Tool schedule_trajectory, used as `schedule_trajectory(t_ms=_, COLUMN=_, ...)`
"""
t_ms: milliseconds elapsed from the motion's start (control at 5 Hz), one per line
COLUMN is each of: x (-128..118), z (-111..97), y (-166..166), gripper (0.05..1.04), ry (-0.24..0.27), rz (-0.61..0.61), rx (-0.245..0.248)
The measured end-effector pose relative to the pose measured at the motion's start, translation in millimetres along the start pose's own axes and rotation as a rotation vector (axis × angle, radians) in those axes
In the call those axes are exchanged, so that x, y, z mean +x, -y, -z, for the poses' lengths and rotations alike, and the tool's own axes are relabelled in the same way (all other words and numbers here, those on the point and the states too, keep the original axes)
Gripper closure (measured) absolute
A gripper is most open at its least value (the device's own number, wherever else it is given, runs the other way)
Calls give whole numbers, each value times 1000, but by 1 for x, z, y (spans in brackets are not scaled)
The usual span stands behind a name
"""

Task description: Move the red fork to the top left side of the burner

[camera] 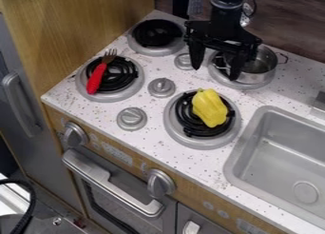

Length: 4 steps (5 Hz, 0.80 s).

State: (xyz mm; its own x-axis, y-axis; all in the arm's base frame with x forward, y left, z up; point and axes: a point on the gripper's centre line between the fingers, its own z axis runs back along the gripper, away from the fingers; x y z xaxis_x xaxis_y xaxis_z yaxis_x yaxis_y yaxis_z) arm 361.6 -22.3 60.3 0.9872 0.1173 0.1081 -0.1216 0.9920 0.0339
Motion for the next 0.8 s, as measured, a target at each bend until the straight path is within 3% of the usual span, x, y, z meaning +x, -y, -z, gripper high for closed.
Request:
schedule_trajectory(t_ms=200, x=-5, z=13, y=-1, gripper=84, ry=-41, rz=1, rx=8)
schedule_trajectory(t_ms=400, x=-4, z=18, y=-11, gripper=85, ry=-44, rz=-20, rx=8)
schedule_trajectory(t_ms=800, x=9, z=19, y=-73, gripper=85, ry=17, rz=-140, rx=-32)
